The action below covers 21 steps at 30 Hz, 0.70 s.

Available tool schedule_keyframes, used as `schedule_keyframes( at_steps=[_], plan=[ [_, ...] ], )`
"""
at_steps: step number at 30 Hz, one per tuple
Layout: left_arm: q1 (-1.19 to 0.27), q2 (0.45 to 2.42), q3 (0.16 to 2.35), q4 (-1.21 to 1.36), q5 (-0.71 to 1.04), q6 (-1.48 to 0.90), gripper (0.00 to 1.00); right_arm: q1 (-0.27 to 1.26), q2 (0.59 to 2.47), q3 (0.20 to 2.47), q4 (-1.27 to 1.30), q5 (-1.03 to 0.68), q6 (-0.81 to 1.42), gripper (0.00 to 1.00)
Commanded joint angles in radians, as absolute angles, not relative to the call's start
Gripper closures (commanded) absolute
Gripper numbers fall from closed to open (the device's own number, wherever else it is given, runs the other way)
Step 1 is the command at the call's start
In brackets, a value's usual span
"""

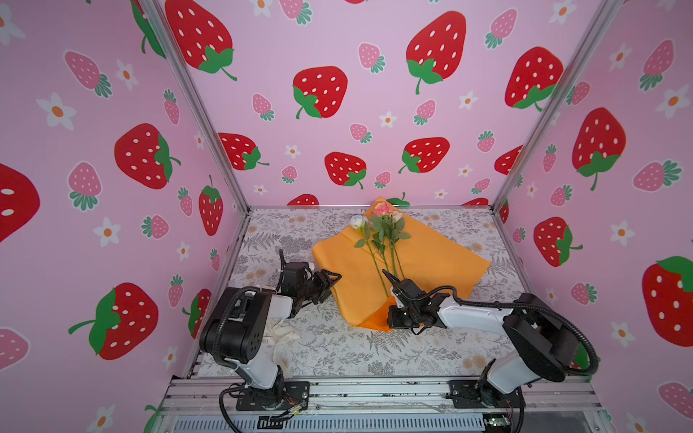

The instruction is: Tie the bouquet of fake flowers

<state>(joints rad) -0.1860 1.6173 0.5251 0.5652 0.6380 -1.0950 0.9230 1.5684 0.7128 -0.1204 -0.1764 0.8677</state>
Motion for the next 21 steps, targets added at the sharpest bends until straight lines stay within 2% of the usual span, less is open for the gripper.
schedule_keyframes(
  at_steps=[1,12,15,19,21],
  plan=[
    [-0.263,1.547,0.608,0.460,0.617,-1.070,0.33,0.927,1.594,0.709,-0.173,-0.150,0.876,0.94],
    [-0.380,1.382,0.561,0.321,0.332,-1.133,0.34,0.927,1.586,0.704,-0.169,-0.151,0.873,0.94],
    [-0.391,1.357,0.551,0.293,0.281,-1.143,0.37,0.927,1.582,0.701,-0.166,-0.150,0.874,0.94],
    [-0.400,1.323,0.567,0.228,0.237,-1.122,0.51,0.927,1.573,0.691,-0.164,-0.148,0.877,0.94],
    [-0.412,1.311,0.598,0.161,0.212,-1.087,0.64,0.927,1.570,0.689,-0.162,-0.149,0.879,0.94]
  ],
)
